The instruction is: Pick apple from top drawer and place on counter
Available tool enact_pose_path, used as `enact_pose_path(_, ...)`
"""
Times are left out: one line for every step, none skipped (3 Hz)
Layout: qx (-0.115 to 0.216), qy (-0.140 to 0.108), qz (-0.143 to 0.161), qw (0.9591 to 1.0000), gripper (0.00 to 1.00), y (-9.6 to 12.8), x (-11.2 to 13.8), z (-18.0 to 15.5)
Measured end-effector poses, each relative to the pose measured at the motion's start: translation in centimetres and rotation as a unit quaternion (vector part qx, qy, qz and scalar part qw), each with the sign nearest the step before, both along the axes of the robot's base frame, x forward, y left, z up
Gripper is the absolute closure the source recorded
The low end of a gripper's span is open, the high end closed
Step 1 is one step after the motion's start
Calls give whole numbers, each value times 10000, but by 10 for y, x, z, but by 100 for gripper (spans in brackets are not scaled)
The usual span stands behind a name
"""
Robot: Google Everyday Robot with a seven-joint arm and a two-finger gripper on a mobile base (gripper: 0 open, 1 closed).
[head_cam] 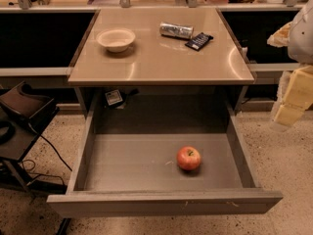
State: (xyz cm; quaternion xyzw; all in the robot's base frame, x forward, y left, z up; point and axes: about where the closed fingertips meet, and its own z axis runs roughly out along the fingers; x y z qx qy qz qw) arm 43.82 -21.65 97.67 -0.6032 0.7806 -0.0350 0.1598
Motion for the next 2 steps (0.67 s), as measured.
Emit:
enact_pose_path(0, 1, 1, 10000, 0, 0, 0, 0)
enact_pose_path(24, 152, 154, 9998, 0, 6, 15, -24)
